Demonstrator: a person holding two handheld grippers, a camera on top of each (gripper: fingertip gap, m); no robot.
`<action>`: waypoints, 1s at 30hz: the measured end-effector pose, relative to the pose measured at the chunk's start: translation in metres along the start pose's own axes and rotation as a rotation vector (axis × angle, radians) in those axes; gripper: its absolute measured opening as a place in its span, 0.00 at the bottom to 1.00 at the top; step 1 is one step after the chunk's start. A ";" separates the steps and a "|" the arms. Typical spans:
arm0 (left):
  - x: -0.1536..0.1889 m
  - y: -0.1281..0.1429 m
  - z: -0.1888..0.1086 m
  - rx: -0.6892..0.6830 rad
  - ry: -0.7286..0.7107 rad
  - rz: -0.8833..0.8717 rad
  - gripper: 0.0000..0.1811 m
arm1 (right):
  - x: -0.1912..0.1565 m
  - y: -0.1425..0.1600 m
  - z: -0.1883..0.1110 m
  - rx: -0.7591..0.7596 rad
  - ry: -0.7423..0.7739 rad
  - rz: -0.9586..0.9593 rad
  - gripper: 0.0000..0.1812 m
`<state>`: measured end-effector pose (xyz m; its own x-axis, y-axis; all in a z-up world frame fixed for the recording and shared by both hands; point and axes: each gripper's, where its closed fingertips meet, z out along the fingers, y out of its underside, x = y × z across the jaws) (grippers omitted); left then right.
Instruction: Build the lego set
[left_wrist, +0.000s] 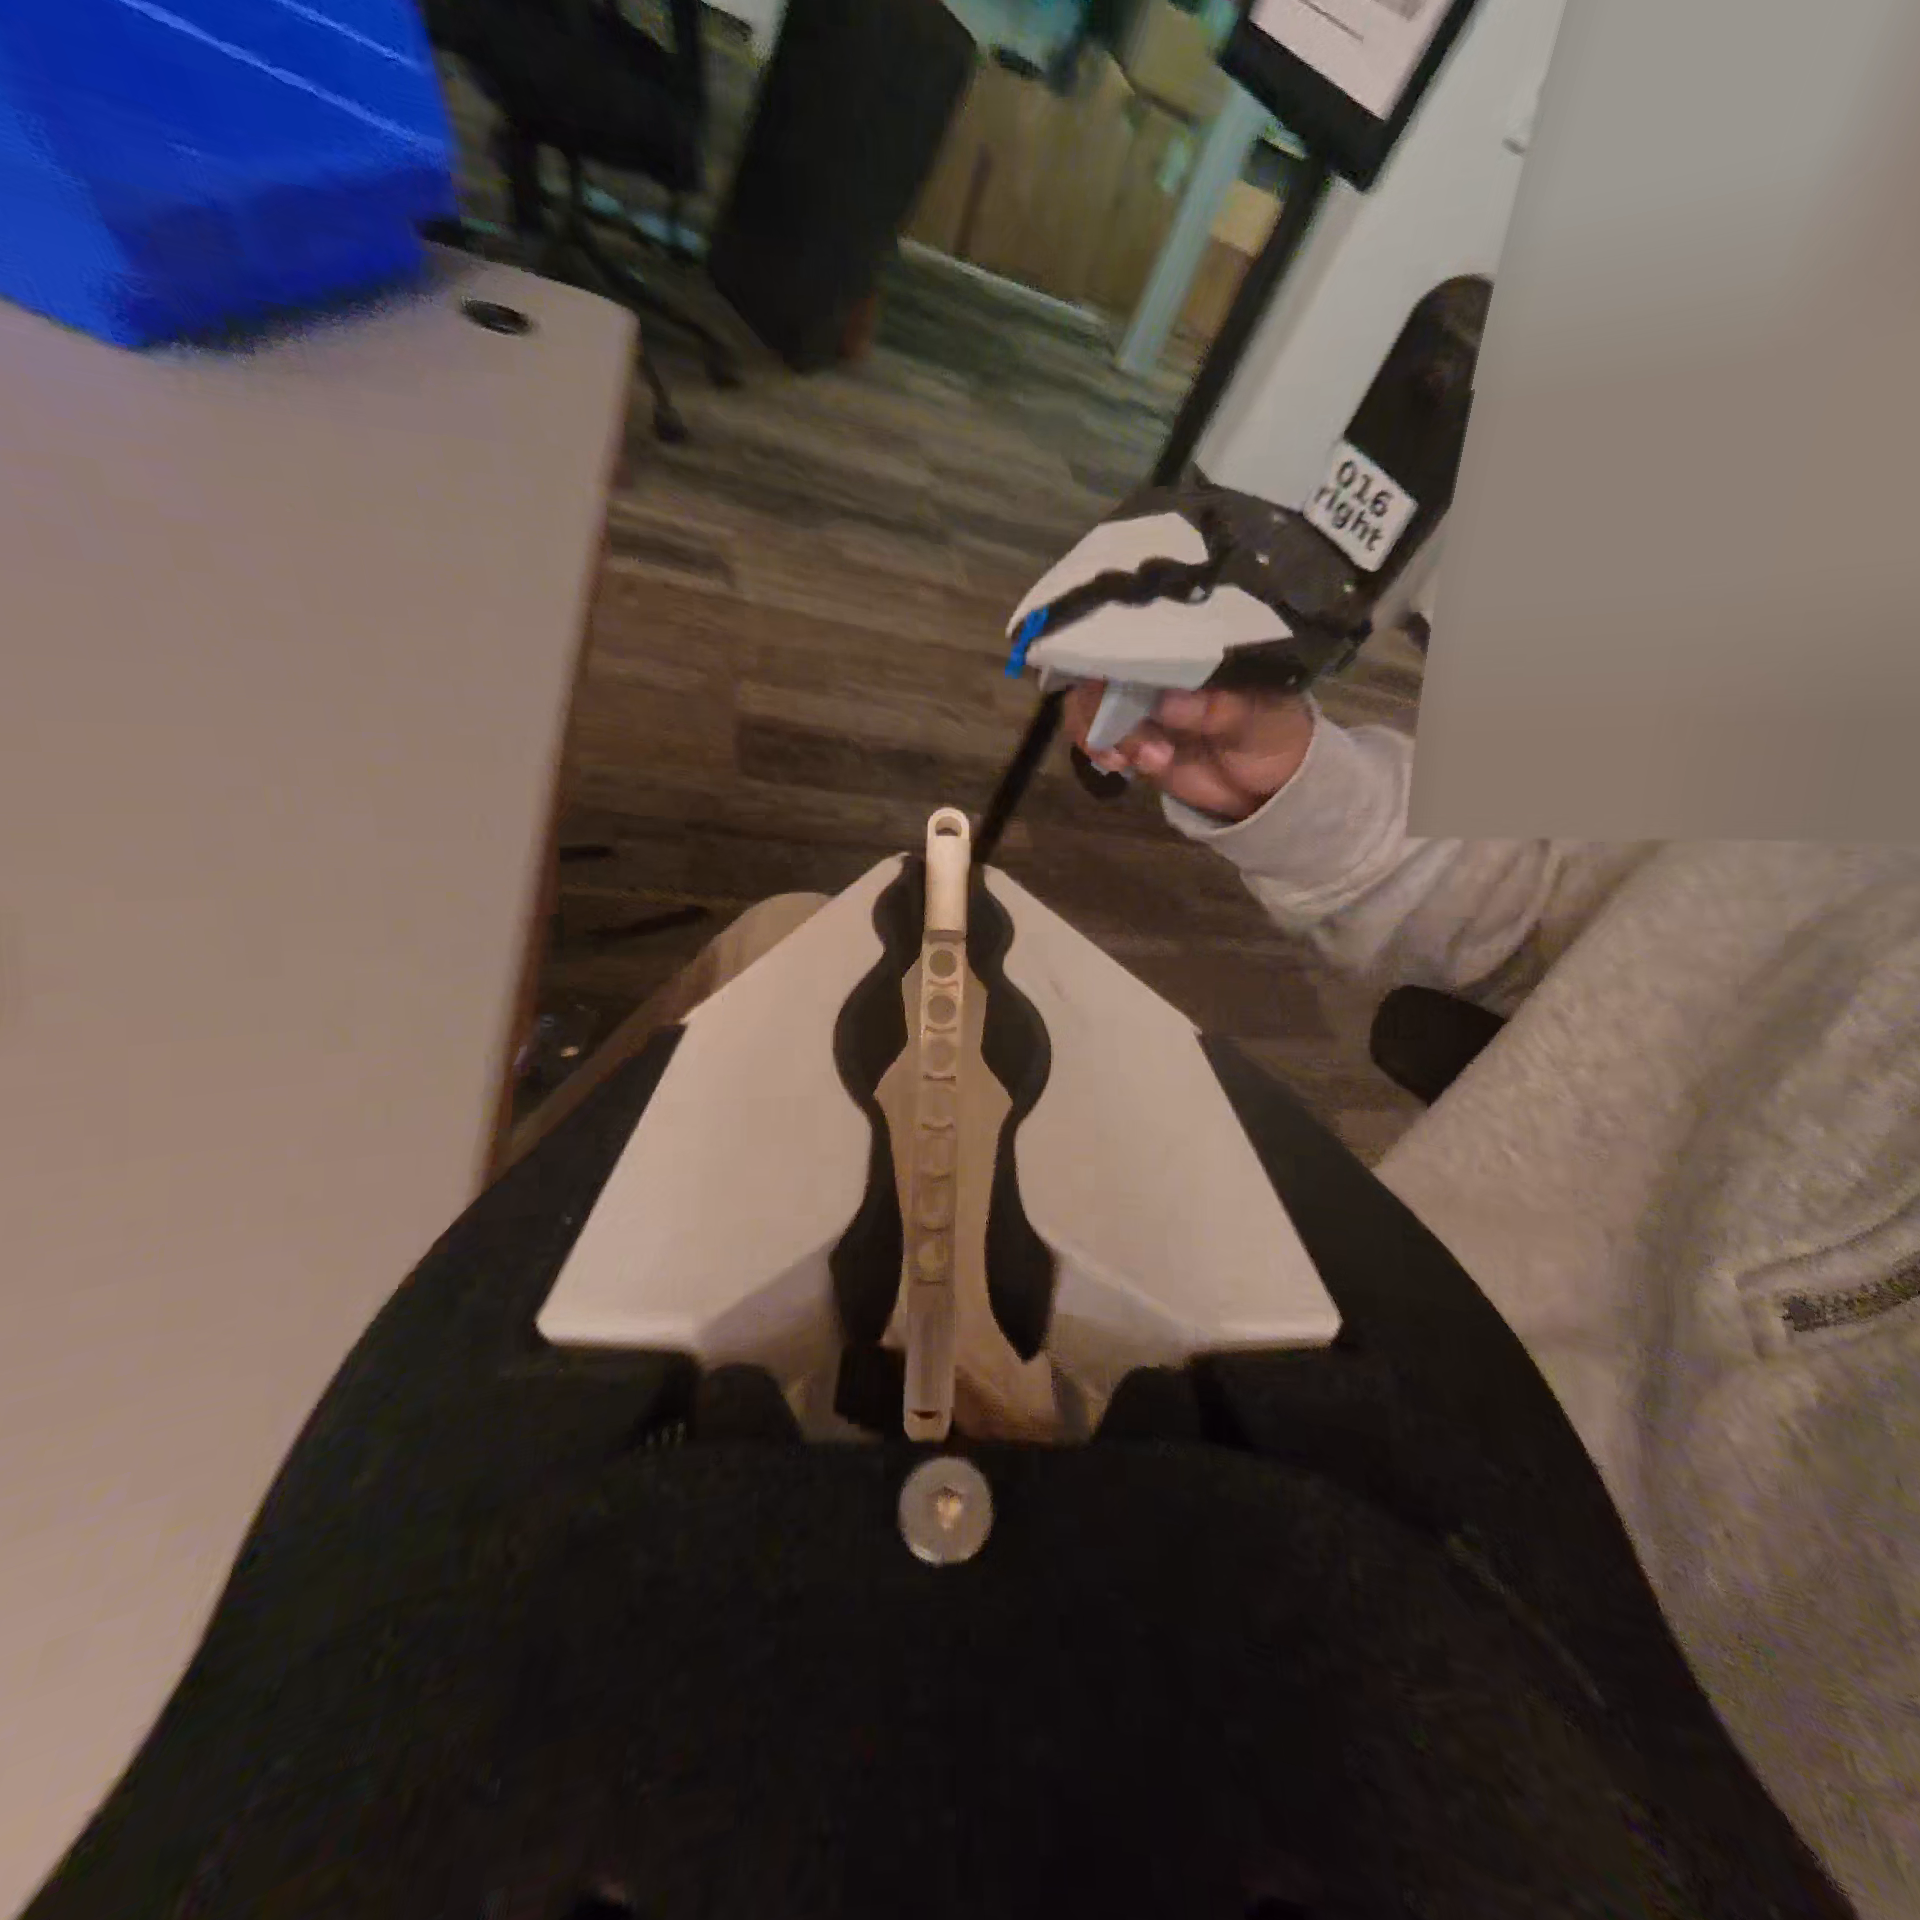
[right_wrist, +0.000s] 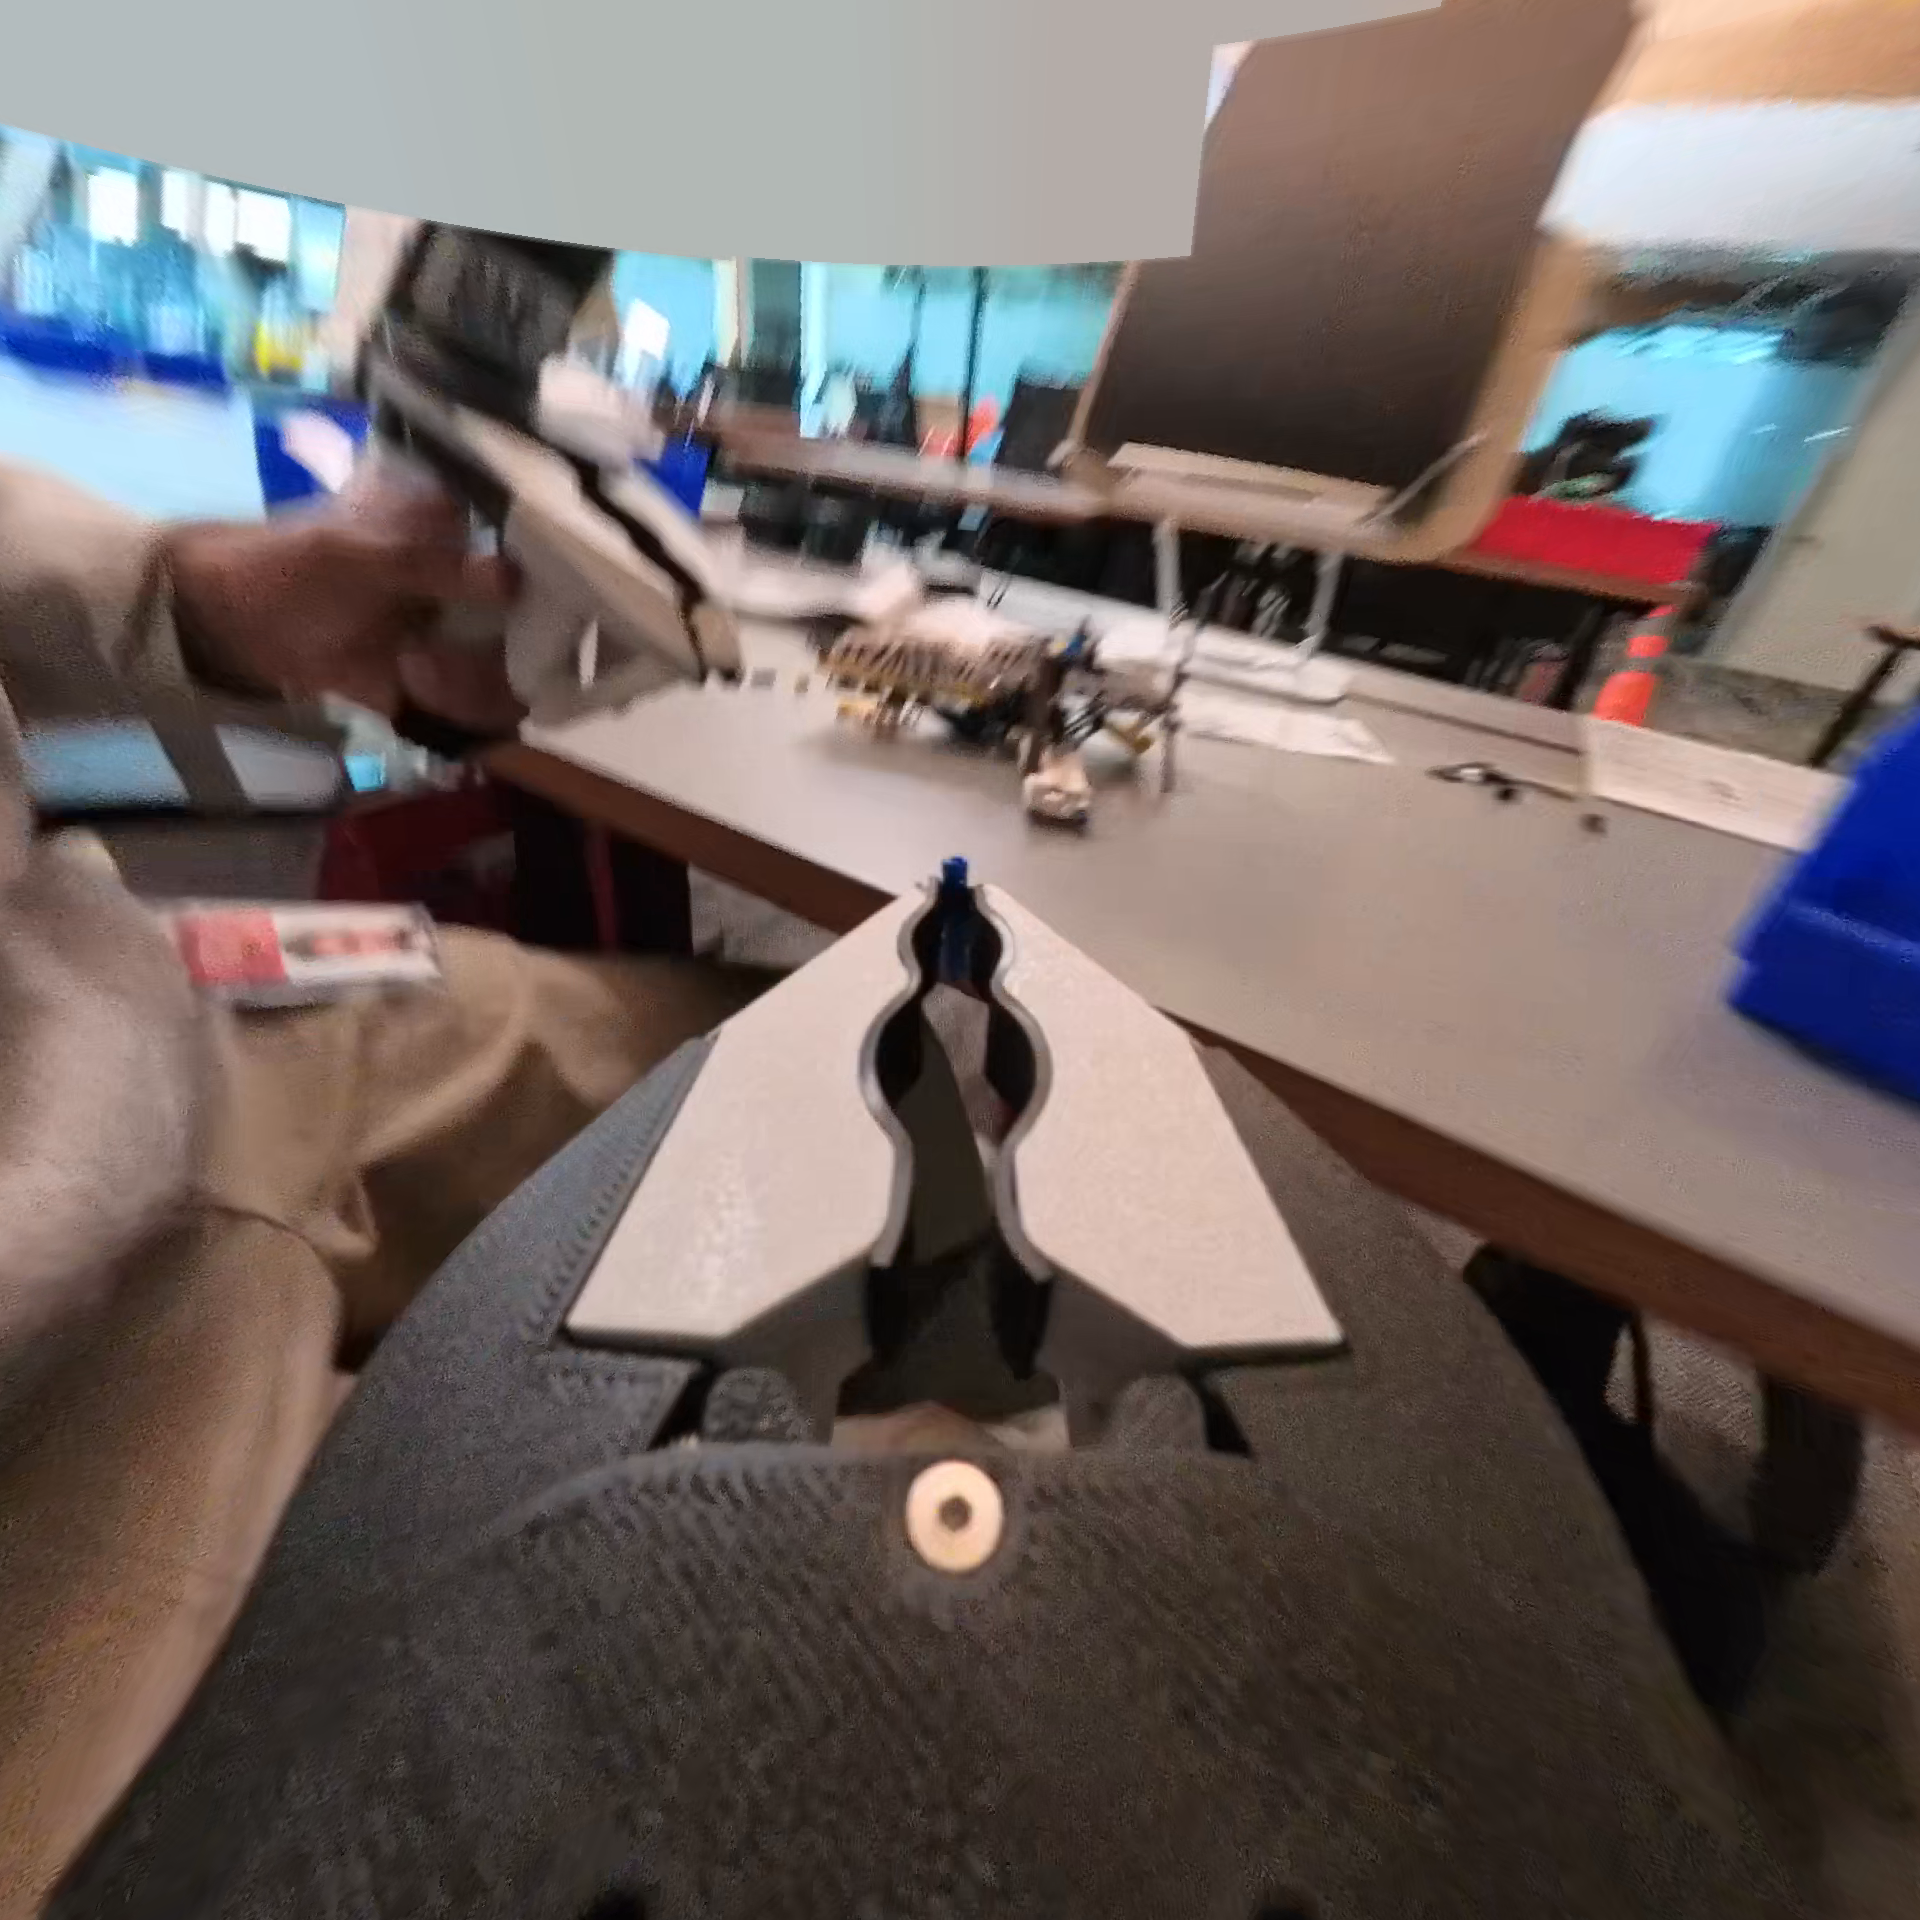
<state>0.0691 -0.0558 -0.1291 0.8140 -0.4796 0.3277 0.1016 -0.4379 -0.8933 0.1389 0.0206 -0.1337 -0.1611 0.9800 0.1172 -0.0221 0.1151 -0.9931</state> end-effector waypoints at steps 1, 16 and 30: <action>-0.014 0.001 -0.016 0.015 -0.035 -0.014 0.04 | -0.006 0.006 0.029 -0.077 -0.049 -0.067 0.01; -0.131 0.036 -0.114 -0.054 -0.229 -0.292 0.04 | -0.003 0.081 0.220 -0.506 -0.509 -0.512 0.02; -0.132 0.016 -0.119 0.043 -0.205 -0.274 0.04 | 0.003 0.081 0.203 -0.620 -0.269 0.236 0.08</action>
<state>-0.1051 -0.0896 -0.1497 0.8508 -0.1840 0.4922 0.3526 -0.4945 -0.7944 -0.0635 0.0005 -0.2135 -0.3323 0.9251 -0.1839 0.5952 0.0544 -0.8018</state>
